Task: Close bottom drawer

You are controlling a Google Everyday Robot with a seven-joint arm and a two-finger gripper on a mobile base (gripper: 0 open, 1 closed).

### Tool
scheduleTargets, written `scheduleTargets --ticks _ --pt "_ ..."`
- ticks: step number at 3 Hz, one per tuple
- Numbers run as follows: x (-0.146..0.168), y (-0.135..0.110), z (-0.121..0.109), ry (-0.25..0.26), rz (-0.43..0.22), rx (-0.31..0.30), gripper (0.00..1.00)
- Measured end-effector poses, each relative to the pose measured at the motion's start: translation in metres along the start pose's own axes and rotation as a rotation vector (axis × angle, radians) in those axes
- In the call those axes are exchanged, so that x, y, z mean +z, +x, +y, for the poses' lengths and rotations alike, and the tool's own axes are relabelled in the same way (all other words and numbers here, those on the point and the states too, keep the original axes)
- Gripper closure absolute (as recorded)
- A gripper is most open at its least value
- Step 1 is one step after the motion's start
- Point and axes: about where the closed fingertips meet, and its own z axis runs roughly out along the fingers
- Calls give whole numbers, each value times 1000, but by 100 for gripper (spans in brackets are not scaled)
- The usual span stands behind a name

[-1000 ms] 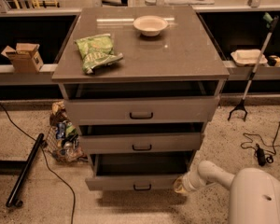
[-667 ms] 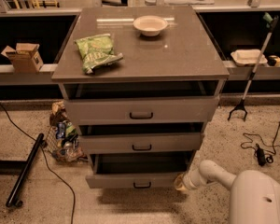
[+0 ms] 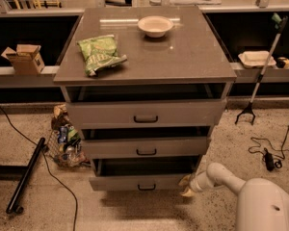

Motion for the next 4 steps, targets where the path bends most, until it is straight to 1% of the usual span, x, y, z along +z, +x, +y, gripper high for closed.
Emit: scheduleTargets --ticks 1,2,3,4 --pt "1 3 -7 6 -15 7 0" --pt "1 3 -7 -1 -26 6 0" --pt "1 -1 -5 -32 -67 -16 0" --pt "1 -1 -5 -32 -67 -16 0"
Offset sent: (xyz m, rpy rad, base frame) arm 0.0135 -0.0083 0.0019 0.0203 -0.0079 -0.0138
